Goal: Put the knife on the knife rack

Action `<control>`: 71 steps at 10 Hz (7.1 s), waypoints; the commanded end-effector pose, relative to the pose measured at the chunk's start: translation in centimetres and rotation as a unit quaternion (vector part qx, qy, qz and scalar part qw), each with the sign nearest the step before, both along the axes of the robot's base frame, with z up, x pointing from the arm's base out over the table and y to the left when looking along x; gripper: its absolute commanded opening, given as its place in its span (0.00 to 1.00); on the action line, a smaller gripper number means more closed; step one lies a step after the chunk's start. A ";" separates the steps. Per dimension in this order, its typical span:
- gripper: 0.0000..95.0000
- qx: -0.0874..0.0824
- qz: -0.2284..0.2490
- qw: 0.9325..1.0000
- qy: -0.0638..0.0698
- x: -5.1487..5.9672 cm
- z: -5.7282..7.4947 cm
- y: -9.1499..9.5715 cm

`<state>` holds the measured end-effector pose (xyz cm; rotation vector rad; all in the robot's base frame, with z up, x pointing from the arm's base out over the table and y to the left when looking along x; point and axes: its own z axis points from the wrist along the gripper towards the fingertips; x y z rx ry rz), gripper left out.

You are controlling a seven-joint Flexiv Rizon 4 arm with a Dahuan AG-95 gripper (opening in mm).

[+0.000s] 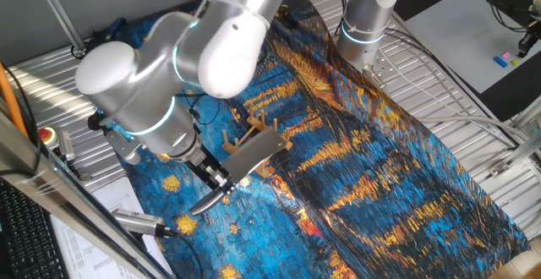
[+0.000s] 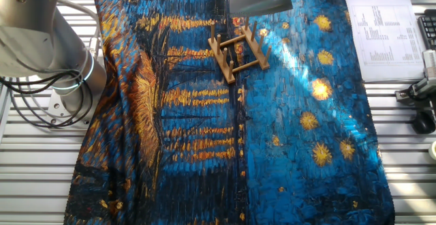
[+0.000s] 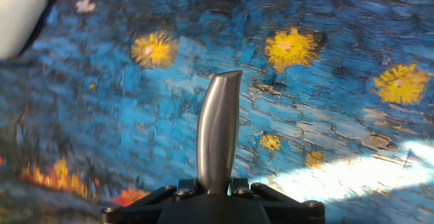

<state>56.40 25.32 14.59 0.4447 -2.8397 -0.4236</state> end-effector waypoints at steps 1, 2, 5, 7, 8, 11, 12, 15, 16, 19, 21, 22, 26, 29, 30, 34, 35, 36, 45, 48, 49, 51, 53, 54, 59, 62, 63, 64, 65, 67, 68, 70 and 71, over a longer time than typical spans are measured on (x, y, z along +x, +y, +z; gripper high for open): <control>0.00 0.013 0.026 1.000 0.011 -0.3 0.2 -0.6; 0.00 0.025 0.038 0.999 0.014 -0.5 0.2 -0.9; 0.00 0.055 0.047 0.997 0.020 -1.3 0.5 -1.4; 0.00 0.070 0.049 0.996 0.021 -2.1 0.5 -1.8; 0.00 0.079 0.050 0.995 0.021 -2.5 0.4 -2.0; 0.00 0.104 0.053 0.993 0.023 -3.3 0.3 -2.3; 0.00 0.105 0.058 0.993 0.023 -3.6 0.4 -2.4; 0.00 0.116 0.090 0.989 0.022 -4.0 0.3 -2.6; 0.00 0.118 0.097 0.988 0.021 -4.1 0.2 -2.7; 0.00 0.122 0.108 0.986 0.025 -4.3 0.0 -2.9; 0.00 0.126 0.113 0.985 0.028 -4.4 0.0 -2.9; 0.00 0.130 0.112 0.985 0.029 -4.6 -0.1 -3.0; 0.00 0.140 0.102 0.984 0.032 -4.9 -0.4 -3.2; 0.00 0.144 0.107 0.983 0.032 -5.3 -0.7 -3.5; 0.00 0.145 0.107 0.983 0.033 -5.4 -0.8 -3.5; 0.00 0.149 0.102 0.983 0.038 -5.4 -1.0 -3.6; 0.00 0.150 0.099 0.983 0.039 -5.4 -1.1 -3.6; 0.00 0.152 0.098 0.983 0.039 -5.3 -1.3 -3.7; 0.00 0.160 0.087 0.981 0.062 -5.3 -2.0 -4.2; 0.00 0.175 0.078 0.979 0.067 -5.1 -2.8 -4.5; 0.00 0.179 0.081 0.978 0.067 -5.0 -3.1 -4.7; 0.00 0.180 0.084 0.978 0.067 -5.0 -3.2 -4.7; 0.00 0.181 0.086 0.977 0.067 -5.0 -3.3 -4.8; 0.00 0.183 0.087 0.977 0.067 -5.0 -3.4 -4.8; 0.00 0.213 0.091 0.971 0.065 -5.0 -3.8 -5.0; 0.00 0.226 0.090 0.968 0.067 -4.9 -3.9 -5.1; 0.00 0.227 0.091 0.967 0.068 -4.9 -3.9 -5.1; 0.00 0.231 0.092 0.966 0.067 -4.9 -3.9 -5.1; 0.00 0.236 0.093 0.965 0.068 -4.9 -3.9 -5.1; 0.00 0.248 0.092 0.961 0.076 -4.9 -4.0 -5.2; 0.00 0.249 0.094 0.961 0.076 -4.9 -4.0 -5.2; 0.00 0.253 0.097 0.959 0.078 -4.9 -4.0 -5.2; 0.00 0.256 0.099 0.958 0.081 -4.9 -4.0 -5.2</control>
